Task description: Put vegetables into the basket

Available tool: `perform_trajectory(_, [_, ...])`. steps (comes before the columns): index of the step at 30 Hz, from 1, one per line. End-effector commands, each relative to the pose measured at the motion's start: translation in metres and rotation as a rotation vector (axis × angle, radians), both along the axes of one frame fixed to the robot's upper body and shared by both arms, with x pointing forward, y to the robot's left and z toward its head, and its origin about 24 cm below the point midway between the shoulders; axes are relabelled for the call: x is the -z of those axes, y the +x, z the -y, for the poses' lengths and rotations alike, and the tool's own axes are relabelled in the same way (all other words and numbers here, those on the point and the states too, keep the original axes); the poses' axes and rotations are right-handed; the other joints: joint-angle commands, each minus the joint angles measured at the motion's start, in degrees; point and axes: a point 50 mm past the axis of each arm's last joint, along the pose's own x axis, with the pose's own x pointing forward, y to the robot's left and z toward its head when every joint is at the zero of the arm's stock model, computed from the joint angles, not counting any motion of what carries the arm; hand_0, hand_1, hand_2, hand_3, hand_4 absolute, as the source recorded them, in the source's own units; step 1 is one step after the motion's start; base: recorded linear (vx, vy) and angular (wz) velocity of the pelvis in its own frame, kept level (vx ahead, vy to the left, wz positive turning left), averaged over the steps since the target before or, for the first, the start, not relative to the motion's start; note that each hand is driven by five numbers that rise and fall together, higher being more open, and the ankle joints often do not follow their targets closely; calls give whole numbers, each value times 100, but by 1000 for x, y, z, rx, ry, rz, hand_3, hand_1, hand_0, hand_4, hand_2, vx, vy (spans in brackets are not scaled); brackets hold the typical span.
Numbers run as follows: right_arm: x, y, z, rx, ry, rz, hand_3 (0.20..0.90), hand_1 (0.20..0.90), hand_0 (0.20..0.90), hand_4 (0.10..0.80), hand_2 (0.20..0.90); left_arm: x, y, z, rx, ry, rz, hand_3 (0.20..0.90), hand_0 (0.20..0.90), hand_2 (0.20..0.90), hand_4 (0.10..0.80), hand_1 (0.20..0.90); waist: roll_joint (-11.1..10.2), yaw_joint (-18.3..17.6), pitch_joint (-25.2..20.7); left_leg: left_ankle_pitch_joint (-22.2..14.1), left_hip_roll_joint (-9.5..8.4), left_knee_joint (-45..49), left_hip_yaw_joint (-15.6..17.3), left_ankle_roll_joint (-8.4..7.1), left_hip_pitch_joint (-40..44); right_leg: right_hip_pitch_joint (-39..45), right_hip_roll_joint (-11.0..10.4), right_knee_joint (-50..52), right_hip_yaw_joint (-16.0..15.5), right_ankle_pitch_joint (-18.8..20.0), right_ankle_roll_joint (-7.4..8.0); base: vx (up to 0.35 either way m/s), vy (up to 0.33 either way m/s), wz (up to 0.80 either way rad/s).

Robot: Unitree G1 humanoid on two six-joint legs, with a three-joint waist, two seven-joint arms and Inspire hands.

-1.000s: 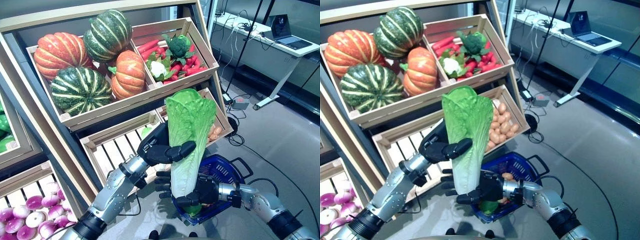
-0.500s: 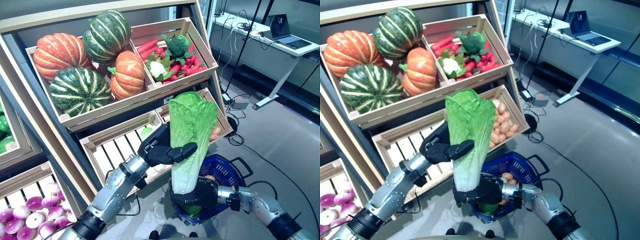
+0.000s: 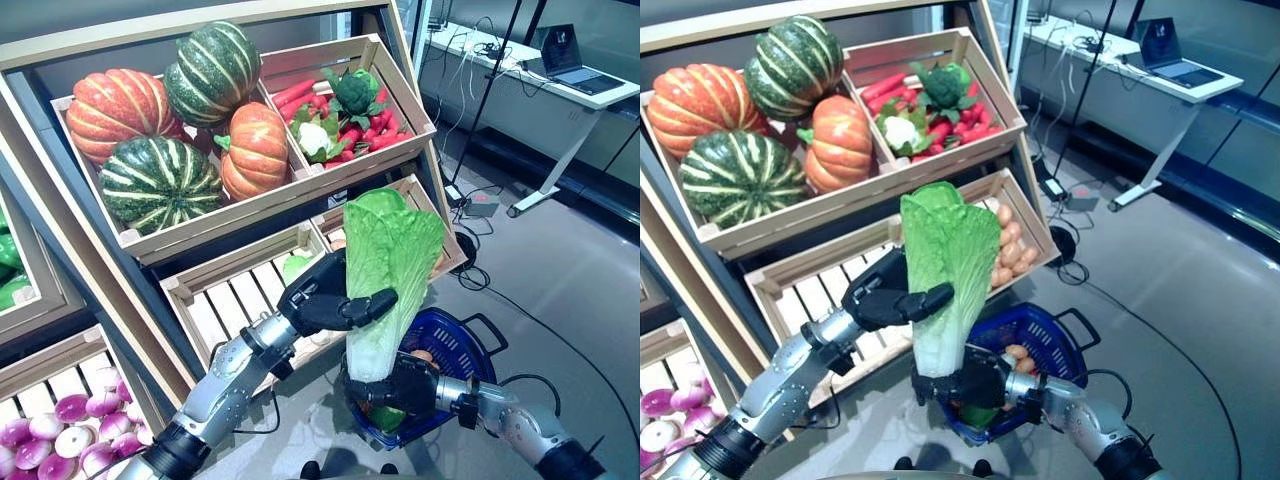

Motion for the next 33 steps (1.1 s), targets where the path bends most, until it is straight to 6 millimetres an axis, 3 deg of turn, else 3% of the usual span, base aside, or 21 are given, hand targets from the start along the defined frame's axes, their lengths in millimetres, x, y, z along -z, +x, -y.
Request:
perform_trajectory(1, [-69, 36, -2, 215, 370, 286, 300, 300, 300, 400, 300, -27, 8, -11, -65, -12, 170, 900, 900, 900, 800, 900, -212, -12, -230, -152, -75, 9, 130, 57, -89, 57, -152, 11, -53, 99, 97, 0, 0, 0])
perform_trajectory(10, [-81, 47, 40, 541, 416, 401, 300, 300, 300, 400, 300, -31, 8, -44, -240, -77, 169, 900, 900, 900, 800, 900, -189, 0, -38, -181, -158, 9, 141, 102, -206, -41, -177, 11, -53, 135, 96, 0, 0, 0])
perform_trajectory(15, [-89, 51, 58, 748, 504, 446, 300, 300, 300, 400, 300, -36, 5, -52, -298, -112, 208, 900, 900, 900, 800, 900, -160, 7, 180, -174, -197, 9, 120, 126, -352, -203, -180, 48, -26, 156, 84, -43, 8, 0])
perform_trajectory(20, [-106, 62, 80, 962, 713, 522, 300, 300, 300, 400, 300, -60, 12, -62, -368, -157, 347, 900, 900, 900, 800, 900, -77, -21, 734, -88, -247, 9, 127, 179, -726, -679, -143, 328, 11, 126, 51, -187, 1, 0])
perform_trajectory(24, [-109, 71, 99, 1096, 782, 533, 300, 300, 300, 400, 300, -86, 15, -65, -409, -212, 474, 900, 900, 900, 800, 900, 33, -30, 1162, 13, -312, 52, 150, 221, -1020, -1107, -61, 743, 30, 16, -9, -169, -1, 3])
perform_trajectory(28, [-111, 83, 118, 1193, 808, 524, 300, 300, 300, 400, 300, -110, 15, -64, -401, -267, 601, 900, 900, 900, 800, 900, 71, 11, 1681, -54, -451, 953, 167, 200, -1841, -1821, -22, 1504, -14, -97, -94, -231, -41, 7])
perform_trajectory(33, [-113, 107, 123, 1284, 821, 458, 300, 300, 300, 400, 300, -129, 22, -48, -374, -297, 698, 900, 900, 900, 800, 900, 3, 151, 2098, -410, -548, 2504, 70, 107, -3055, -2723, -138, 2718, -132, -419, -216, -163, -46, 12])
